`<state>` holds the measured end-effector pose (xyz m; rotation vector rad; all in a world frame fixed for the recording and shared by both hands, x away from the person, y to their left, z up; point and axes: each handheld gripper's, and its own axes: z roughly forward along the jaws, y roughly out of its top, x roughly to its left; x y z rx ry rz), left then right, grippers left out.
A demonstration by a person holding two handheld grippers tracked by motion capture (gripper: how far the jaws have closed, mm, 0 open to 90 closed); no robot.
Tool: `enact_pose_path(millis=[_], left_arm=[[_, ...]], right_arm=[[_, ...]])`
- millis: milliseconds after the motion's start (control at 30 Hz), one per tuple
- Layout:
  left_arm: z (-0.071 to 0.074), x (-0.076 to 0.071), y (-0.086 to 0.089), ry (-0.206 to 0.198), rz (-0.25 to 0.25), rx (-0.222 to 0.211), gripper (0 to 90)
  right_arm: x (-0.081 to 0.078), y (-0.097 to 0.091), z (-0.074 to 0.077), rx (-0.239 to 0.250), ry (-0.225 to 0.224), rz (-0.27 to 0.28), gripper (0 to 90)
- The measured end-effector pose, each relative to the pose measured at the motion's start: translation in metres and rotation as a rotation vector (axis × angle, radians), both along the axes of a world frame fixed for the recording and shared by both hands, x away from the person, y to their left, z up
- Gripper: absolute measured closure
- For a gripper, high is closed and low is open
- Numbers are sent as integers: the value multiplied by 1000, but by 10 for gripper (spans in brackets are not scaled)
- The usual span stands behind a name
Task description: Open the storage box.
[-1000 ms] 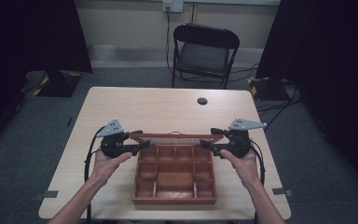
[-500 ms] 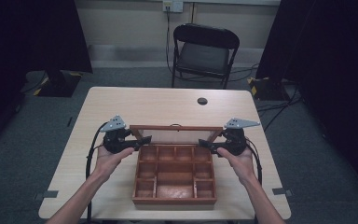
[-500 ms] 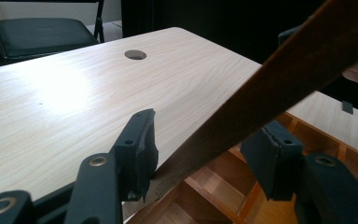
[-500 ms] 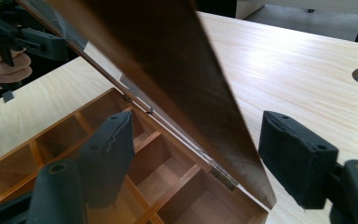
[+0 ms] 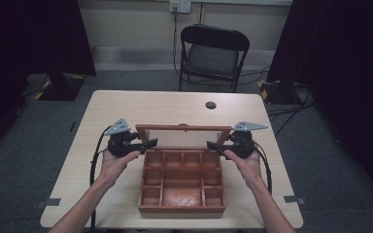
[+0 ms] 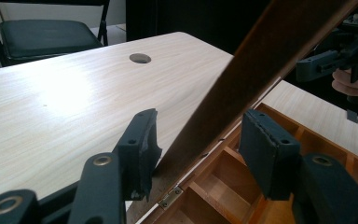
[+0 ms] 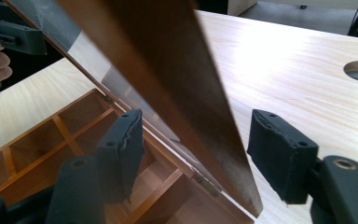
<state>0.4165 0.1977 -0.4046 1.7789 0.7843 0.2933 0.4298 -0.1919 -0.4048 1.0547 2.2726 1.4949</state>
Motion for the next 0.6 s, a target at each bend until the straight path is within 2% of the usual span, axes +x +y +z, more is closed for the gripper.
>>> enact_pose_path(millis=[200, 367, 600], left_arm=[[-2, 2, 1, 3, 5, 15, 473], [-7, 3, 2, 8, 17, 33, 474], [-16, 3, 4, 7, 36, 21, 505]], right_arm=[[1, 1, -1, 0, -15, 6, 419], [2, 3, -2, -5, -19, 6, 429], [3, 3, -2, -2, -18, 2, 430]])
